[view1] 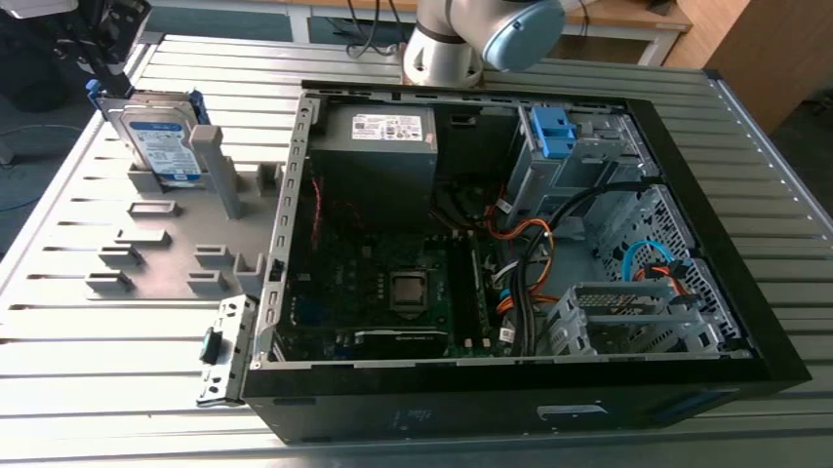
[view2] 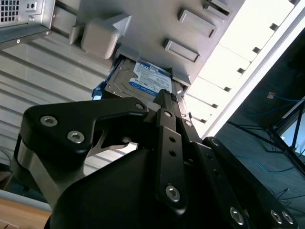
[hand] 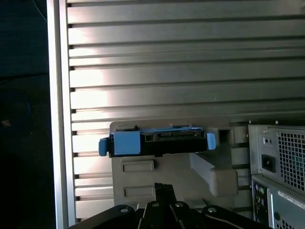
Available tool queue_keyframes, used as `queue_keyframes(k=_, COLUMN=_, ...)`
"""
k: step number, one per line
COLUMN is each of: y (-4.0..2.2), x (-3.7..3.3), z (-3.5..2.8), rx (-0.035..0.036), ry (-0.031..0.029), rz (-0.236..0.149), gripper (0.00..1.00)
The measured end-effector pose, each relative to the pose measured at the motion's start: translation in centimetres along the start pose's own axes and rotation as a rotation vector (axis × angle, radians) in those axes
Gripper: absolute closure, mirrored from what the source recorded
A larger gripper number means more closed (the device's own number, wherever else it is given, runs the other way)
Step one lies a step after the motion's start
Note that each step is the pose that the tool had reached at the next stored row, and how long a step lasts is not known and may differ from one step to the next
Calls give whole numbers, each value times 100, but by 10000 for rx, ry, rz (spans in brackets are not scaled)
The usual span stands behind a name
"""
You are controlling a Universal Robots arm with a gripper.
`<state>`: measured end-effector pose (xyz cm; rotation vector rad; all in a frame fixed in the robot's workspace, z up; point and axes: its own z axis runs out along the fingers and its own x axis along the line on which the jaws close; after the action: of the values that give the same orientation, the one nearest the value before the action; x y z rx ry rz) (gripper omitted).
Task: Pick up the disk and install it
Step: 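Reach for the disk, then pick up the disk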
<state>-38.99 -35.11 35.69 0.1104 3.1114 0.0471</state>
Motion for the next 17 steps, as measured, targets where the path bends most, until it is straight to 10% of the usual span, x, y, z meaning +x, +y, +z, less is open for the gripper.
queue_keyframes(k=17, y=40, x=5, z=62, rx=20, ry=-1, rz=-41, gripper=89)
